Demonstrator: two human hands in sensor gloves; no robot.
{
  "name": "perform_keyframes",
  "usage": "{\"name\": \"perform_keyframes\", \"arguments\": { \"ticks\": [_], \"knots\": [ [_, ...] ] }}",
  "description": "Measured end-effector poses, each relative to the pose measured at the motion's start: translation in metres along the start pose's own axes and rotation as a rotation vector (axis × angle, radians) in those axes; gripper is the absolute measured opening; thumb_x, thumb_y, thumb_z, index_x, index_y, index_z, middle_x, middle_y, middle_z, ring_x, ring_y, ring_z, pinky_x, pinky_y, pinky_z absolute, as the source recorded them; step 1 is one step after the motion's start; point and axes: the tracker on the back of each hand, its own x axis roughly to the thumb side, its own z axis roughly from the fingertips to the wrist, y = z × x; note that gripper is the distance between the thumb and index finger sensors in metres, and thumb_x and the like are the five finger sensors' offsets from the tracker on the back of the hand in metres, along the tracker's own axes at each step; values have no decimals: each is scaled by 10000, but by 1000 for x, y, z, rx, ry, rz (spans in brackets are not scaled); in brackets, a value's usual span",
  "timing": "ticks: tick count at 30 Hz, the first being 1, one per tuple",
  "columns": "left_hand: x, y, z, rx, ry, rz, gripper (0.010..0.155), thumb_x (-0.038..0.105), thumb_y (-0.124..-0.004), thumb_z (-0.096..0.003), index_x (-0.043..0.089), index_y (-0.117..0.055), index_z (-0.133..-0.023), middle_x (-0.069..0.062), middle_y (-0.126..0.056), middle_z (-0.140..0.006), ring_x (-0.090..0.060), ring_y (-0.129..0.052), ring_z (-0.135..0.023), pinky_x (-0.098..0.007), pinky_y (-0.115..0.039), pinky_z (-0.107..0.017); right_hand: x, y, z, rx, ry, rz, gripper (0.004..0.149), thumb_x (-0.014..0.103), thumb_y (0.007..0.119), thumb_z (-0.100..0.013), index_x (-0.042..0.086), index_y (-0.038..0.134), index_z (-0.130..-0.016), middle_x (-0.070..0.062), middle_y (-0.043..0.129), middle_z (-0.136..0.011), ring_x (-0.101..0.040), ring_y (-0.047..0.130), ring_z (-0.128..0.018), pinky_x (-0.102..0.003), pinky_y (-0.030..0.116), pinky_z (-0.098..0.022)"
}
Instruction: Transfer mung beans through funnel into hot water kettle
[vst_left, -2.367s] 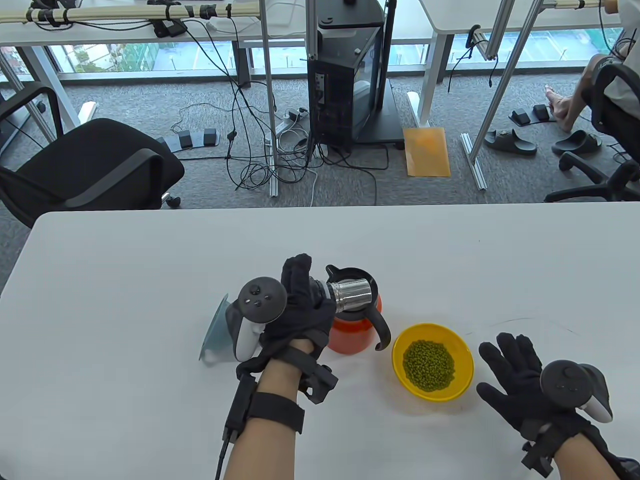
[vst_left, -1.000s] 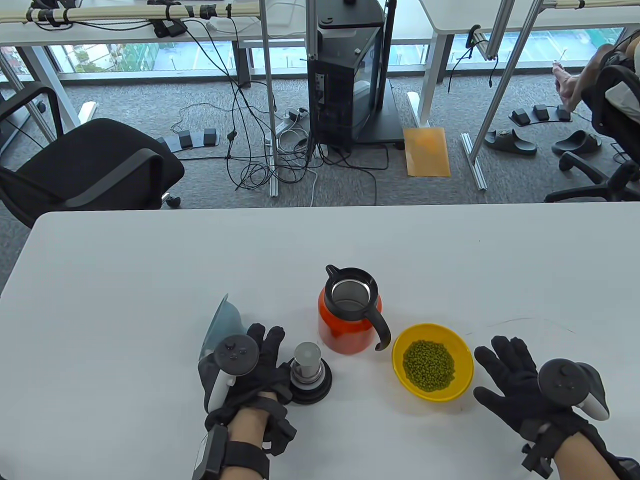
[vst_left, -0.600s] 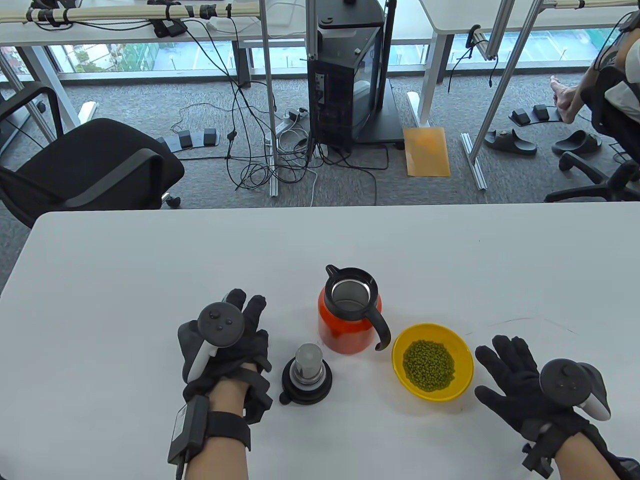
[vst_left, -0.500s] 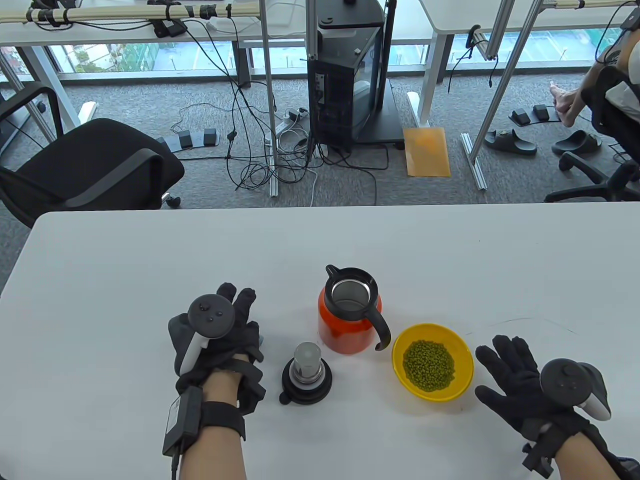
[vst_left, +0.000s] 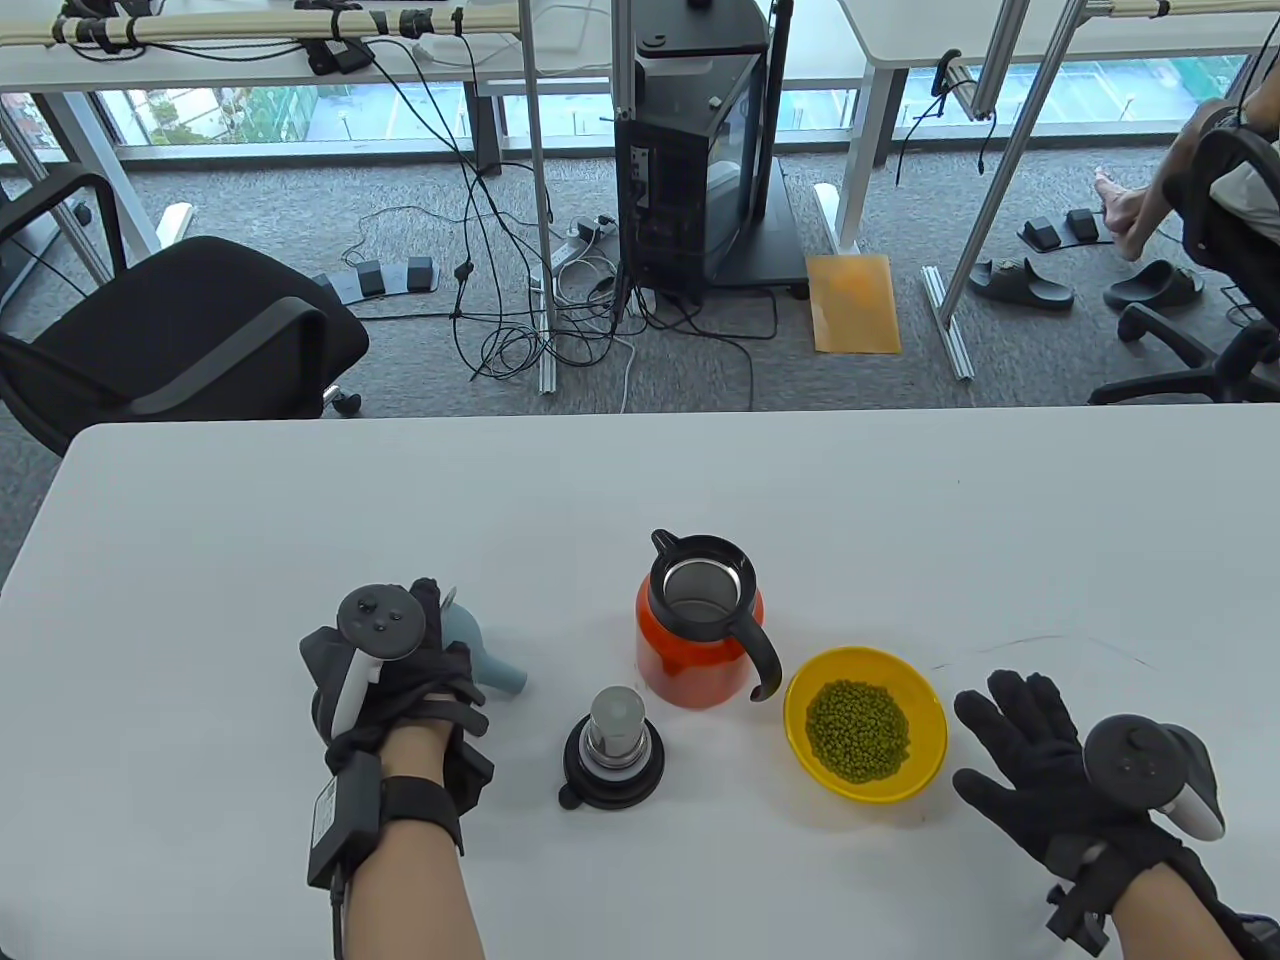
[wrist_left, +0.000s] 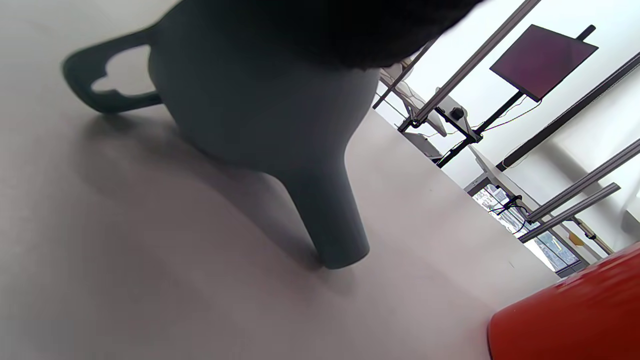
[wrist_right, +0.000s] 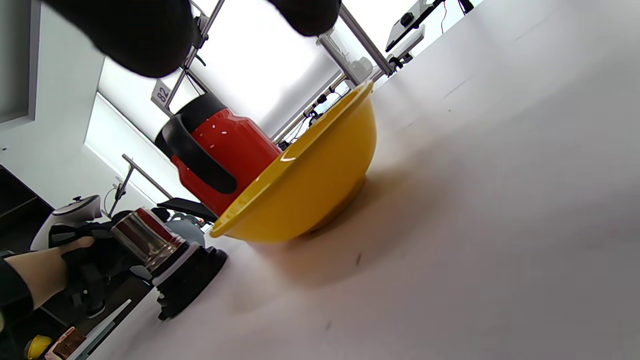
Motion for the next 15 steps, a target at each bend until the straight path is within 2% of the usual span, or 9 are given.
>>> {"name": "perform_keyframes", "arguments": {
  "ticks": [1,4,6,10,15],
  "knots": [
    [-3,-2,-1,2,2,29,825,300,-771,-464,241,-198,-1055,-98,-191,-1118,-405,-533,-1014,-601,-535,-743,0,0,0,2,1,0,885,563,693,-525,18,341,-1127,-305,35,-1064,-567,-109,-859,-774,77,-535],
    [-8,-5,-3,1,27,72,779,290,-773,-460,214,-273,-1053,-116,-296,-1100,-385,-610,-970,-580,-550,-738,0,0,0,4,4,-2,883,562,692,-526,17,342,-1127,-305,35,-1064,-566,-109,-860,-774,78,-535],
    [-9,-4,-3,23,28,62,749,284,-784,-452,207,-330,-1043,-112,-444,-1043,-340,-742,-871,-554,-581,-738,0,0,0,4,6,-5,882,562,692,-526,17,343,-1127,-305,38,-1064,-568,-108,-859,-774,78,-535],
    [-9,0,-4,20,36,110,734,269,-816,-442,197,-381,-1030,-81,-563,-963,-287,-812,-800,-530,-616,-738,-1,0,0,6,7,-7,882,560,691,-527,16,342,-1127,-305,38,-1064,-567,-107,-860,-774,78,-535],
    [-1,10,0,39,35,75,689,252,-829,-435,201,-437,-999,-60,-621,-913,-269,-849,-769,-521,-651,-731,-1,0,0,6,7,-13,878,558,690,-528,16,345,-1126,-306,39,-1064,-568,-106,-859,-774,80,-535]
  ]
}}
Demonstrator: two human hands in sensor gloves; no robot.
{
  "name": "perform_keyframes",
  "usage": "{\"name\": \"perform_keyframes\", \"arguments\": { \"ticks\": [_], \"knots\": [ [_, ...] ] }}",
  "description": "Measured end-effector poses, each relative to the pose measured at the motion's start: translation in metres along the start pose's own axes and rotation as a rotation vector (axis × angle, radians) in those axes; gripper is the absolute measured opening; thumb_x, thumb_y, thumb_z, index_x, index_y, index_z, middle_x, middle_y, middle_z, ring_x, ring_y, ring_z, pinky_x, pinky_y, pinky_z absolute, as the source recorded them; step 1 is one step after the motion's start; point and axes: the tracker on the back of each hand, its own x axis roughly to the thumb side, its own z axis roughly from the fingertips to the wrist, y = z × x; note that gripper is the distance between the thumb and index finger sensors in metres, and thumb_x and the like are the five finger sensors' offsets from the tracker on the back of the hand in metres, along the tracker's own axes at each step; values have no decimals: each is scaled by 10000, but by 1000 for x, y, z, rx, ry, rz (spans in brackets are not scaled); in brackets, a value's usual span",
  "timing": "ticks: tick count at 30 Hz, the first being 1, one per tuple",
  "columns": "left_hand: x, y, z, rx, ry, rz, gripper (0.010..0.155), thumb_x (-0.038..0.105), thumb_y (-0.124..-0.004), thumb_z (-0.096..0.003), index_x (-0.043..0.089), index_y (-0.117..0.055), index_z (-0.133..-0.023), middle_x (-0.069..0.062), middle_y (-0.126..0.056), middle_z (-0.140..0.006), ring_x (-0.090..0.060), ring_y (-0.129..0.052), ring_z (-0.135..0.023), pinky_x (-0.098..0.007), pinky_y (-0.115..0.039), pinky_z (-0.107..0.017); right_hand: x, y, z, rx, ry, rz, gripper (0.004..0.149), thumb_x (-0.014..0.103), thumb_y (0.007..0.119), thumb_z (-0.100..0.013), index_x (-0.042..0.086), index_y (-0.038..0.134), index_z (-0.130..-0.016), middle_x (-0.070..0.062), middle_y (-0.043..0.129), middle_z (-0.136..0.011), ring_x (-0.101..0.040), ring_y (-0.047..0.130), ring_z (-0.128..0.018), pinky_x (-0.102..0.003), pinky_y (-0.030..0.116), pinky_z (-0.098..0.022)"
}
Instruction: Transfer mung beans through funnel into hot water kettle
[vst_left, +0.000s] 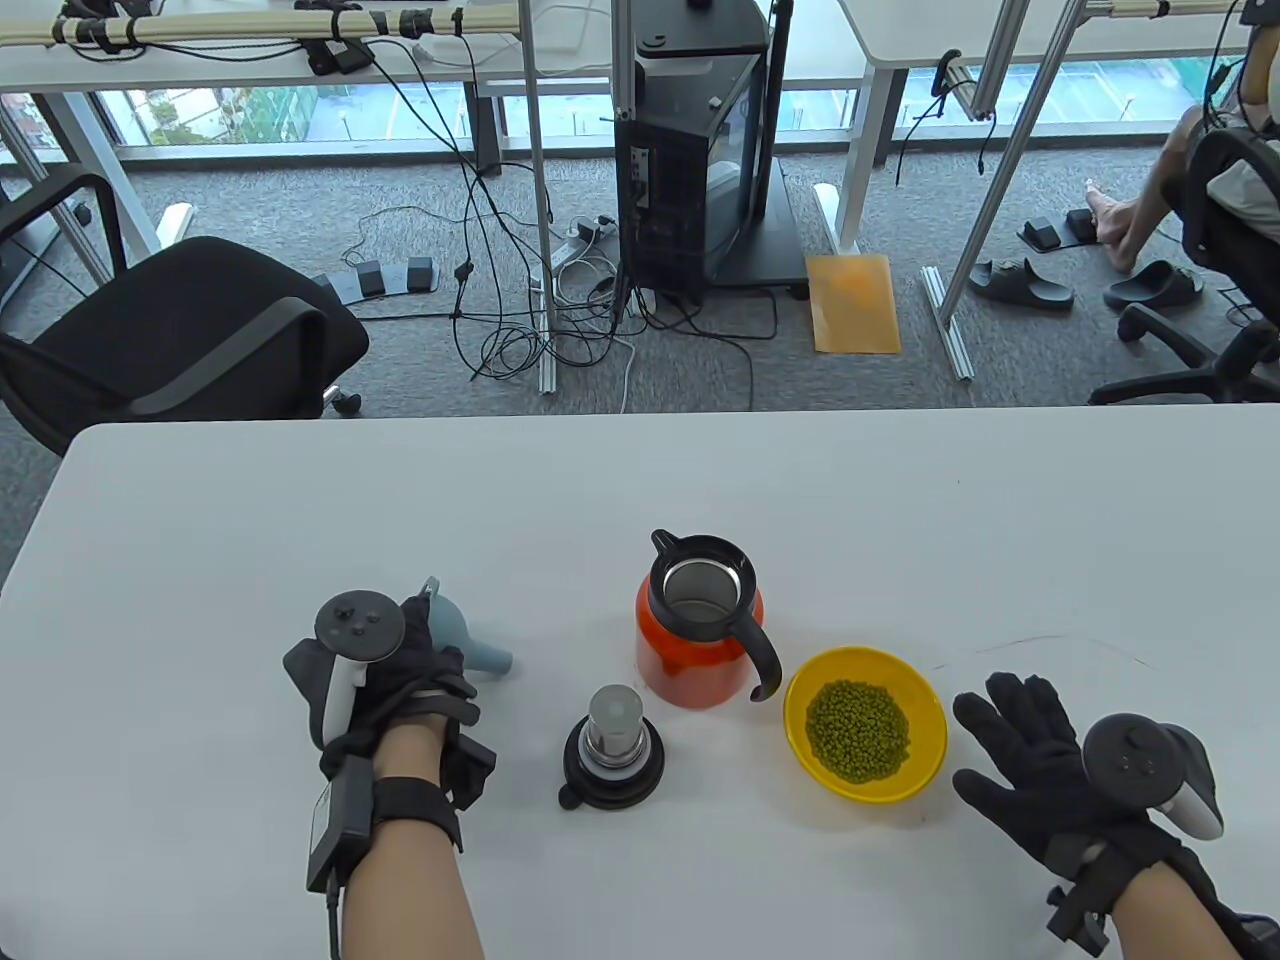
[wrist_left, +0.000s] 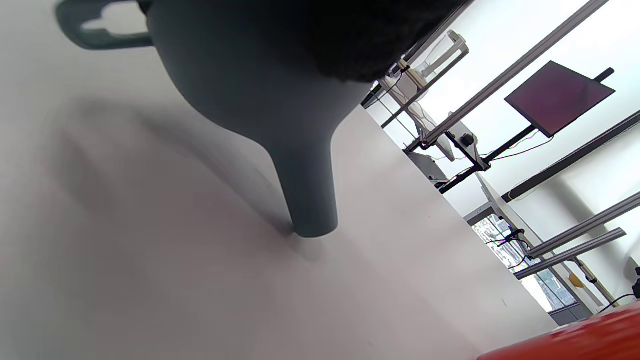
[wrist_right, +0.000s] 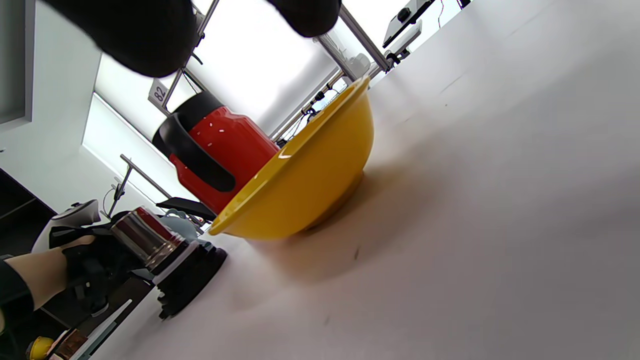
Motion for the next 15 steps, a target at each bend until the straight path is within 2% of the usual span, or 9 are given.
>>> {"name": "perform_keyframes", "arguments": {
  "ticks": [8,15],
  "knots": [
    [29,27,15,56,-49,-82,668,250,-826,-434,195,-461,-991,-54,-640,-904,-262,-868,-751,-493,-692,-704,1,-1,1,-7,-15,-1,873,556,688,-529,16,349,-1125,-306,43,-1065,-570,-106,-858,-774,81,-535],
    [77,45,32,100,-163,-160,653,248,-832,-431,194,-490,-984,-50,-659,-897,-264,-876,-746,-491,-699,-699,1,0,0,1,-26,-2,873,556,686,-530,15,348,-1126,-308,43,-1065,-571,-104,-859,-774,83,-535]
  ]
}}
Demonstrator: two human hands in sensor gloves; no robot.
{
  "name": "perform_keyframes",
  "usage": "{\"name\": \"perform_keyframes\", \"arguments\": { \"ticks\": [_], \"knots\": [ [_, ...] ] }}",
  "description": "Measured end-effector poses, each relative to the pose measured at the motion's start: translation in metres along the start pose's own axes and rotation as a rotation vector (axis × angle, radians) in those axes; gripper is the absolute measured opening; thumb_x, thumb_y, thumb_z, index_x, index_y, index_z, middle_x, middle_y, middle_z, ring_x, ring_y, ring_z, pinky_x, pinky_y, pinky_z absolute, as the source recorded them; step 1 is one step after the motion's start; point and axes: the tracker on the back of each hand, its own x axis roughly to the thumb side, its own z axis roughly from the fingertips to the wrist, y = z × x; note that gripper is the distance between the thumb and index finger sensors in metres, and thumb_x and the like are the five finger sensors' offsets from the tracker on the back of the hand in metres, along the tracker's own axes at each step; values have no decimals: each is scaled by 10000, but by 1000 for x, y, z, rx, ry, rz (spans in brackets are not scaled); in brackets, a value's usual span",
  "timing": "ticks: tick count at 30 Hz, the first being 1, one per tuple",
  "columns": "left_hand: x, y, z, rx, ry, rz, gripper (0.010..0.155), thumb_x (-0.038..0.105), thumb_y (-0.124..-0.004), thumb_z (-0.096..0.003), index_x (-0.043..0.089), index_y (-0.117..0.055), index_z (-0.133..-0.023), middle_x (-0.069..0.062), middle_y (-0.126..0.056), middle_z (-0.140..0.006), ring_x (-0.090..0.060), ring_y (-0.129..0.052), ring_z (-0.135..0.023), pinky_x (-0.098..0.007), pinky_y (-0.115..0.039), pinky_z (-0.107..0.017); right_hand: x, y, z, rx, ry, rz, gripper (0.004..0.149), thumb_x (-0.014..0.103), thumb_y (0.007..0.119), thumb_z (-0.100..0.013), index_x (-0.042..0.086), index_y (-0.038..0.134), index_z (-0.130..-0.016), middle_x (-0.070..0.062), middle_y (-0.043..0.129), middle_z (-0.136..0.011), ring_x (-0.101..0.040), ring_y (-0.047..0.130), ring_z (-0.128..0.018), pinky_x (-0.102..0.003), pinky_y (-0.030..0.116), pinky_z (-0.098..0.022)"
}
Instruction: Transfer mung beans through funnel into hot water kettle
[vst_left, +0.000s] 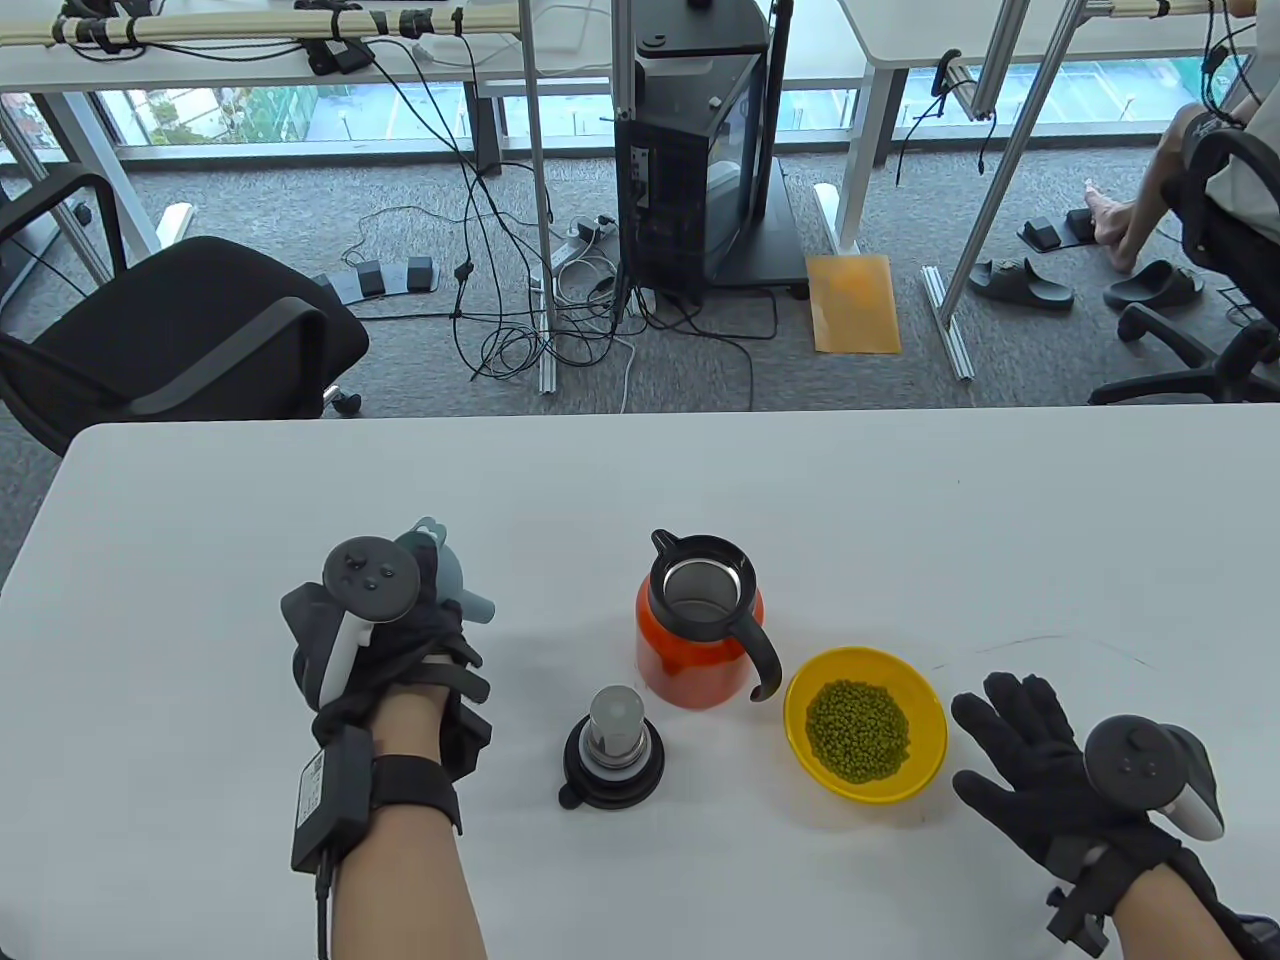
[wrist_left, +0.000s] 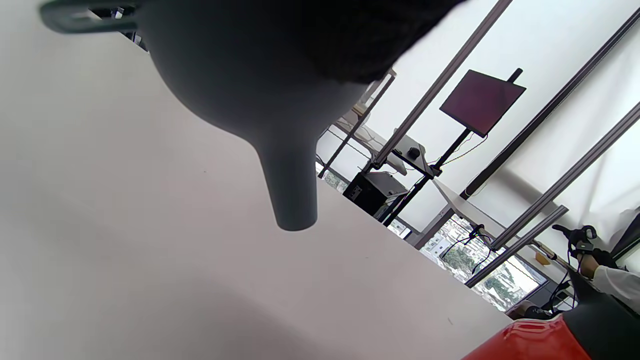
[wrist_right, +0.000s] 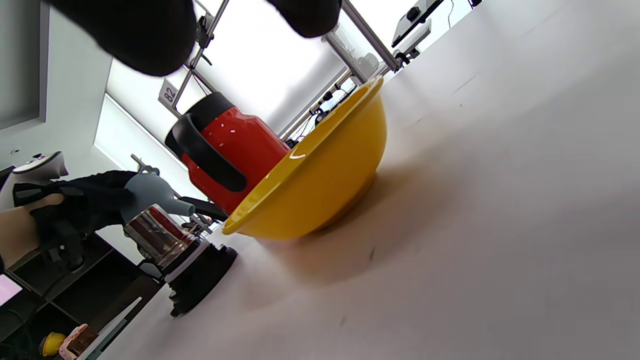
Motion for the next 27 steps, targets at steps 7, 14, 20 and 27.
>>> {"name": "perform_keyframes", "arguments": {
  "ticks": [7,14,20,27],
  "knots": [
    [54,13,5,31,-122,-58,633,240,-826,-434,203,-510,-981,-46,-667,-901,-271,-876,-759,-488,-688,-711,0,0,0,-6,-6,-3,872,556,685,-530,15,349,-1126,-309,46,-1066,-571,-102,-861,-775,84,-534],
    [112,11,13,44,-279,-99,624,232,-818,-439,211,-514,-984,-47,-661,-908,-279,-857,-777,-493,-660,-725,-1,1,0,2,-4,-11,870,555,683,-531,13,351,-1126,-311,50,-1066,-571,-101,-861,-775,85,-535],
    [155,-7,29,34,-445,-153,615,228,-815,-443,222,-522,-983,-42,-658,-911,-282,-840,-795,-497,-630,-739,-2,0,0,-14,-2,-18,866,552,681,-532,12,353,-1125,-310,48,-1065,-571,-100,-860,-775,86,-535],
    [182,-40,44,-17,-542,-275,611,226,-818,-442,226,-533,-983,-45,-664,-911,-287,-841,-797,-498,-630,-739,-2,0,0,-6,-2,-17,866,553,679,-532,11,353,-1124,-312,49,-1065,-572,-99,-860,-775,87,-534]
  ]
}}
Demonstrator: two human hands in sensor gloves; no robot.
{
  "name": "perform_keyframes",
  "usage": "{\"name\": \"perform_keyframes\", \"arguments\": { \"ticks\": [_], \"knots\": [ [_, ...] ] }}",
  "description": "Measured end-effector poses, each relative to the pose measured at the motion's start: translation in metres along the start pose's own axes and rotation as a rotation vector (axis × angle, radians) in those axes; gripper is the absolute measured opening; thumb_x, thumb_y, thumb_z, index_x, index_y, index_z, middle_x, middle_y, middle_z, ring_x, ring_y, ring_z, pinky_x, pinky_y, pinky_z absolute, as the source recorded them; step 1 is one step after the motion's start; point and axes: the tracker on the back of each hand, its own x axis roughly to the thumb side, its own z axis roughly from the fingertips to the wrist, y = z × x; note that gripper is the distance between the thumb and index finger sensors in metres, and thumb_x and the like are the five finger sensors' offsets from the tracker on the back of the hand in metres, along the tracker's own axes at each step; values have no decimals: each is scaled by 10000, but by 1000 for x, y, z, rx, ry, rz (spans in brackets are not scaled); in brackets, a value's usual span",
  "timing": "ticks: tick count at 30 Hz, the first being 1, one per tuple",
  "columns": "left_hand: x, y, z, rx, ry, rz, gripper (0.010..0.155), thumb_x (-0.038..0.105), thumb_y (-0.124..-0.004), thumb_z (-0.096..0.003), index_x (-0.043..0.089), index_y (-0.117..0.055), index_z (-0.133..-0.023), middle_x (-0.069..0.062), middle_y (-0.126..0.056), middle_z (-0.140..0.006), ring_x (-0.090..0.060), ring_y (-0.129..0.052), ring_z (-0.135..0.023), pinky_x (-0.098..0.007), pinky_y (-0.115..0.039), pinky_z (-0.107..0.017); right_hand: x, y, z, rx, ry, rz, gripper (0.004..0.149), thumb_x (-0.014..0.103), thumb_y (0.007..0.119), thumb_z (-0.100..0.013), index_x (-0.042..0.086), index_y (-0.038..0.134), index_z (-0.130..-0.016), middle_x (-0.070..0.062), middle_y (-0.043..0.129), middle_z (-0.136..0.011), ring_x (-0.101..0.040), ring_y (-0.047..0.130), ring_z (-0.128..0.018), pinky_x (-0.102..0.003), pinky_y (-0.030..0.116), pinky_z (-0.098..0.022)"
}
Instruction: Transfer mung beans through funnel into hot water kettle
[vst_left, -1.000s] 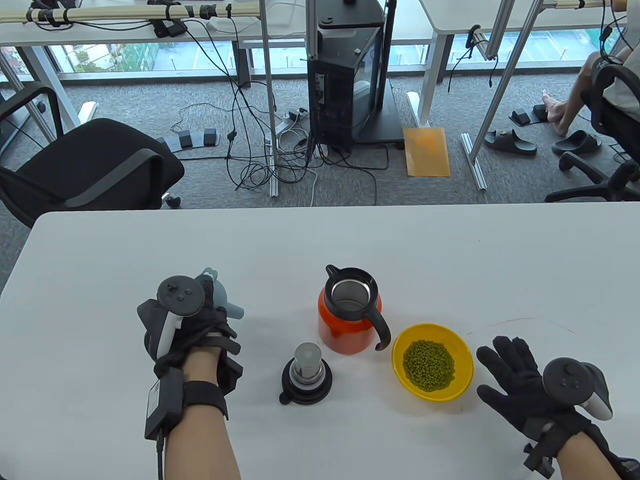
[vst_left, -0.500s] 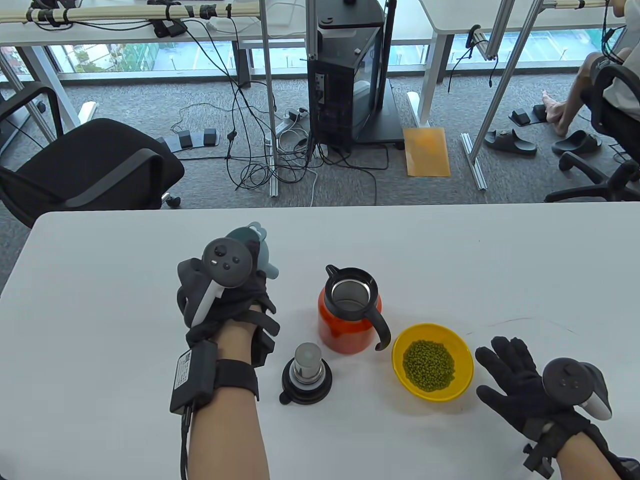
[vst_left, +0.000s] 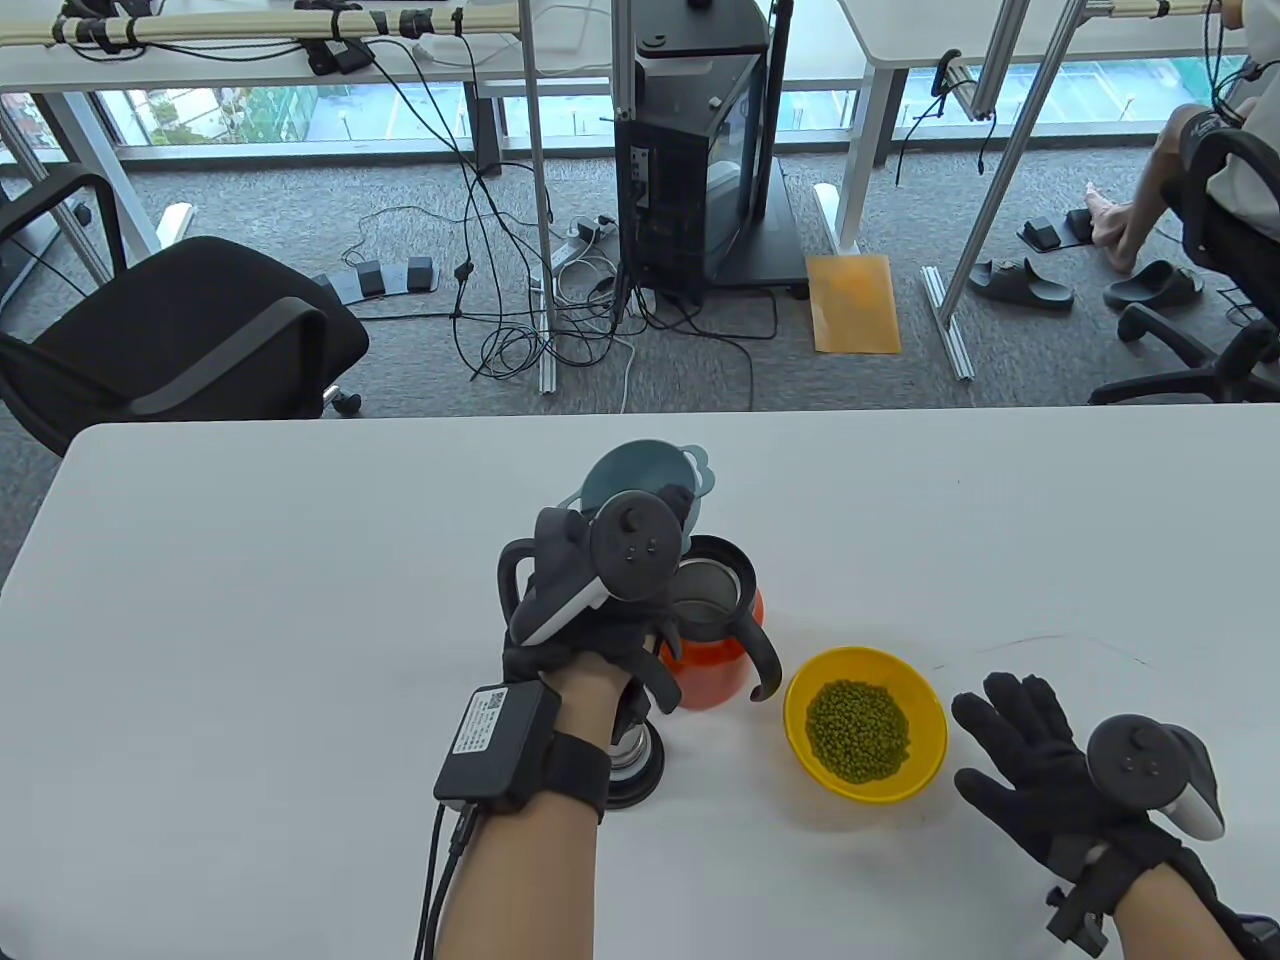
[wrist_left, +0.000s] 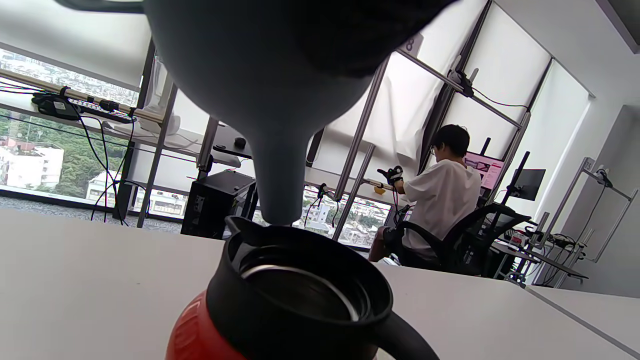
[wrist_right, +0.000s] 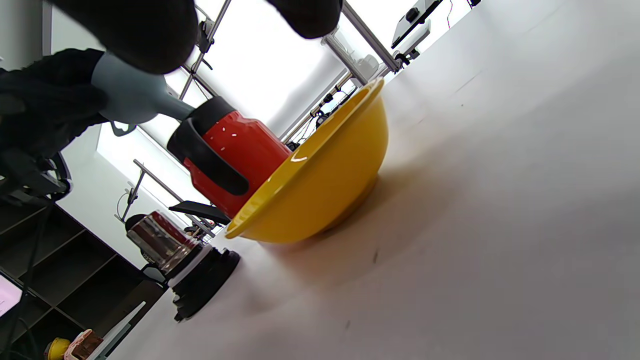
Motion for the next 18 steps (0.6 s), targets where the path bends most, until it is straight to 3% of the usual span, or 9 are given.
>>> {"name": "perform_keyframes", "arguments": {
  "ticks": [18],
  "knots": [
    [35,-77,-6,-185,-139,-354,586,215,-807,-450,226,-567,-984,-51,-695,-917,-292,-866,-811,-504,-607,-750,0,2,0,14,4,-6,862,552,671,-535,10,352,-1124,-313,49,-1064,-573,-99,-859,-774,90,-535]
  ]
}}
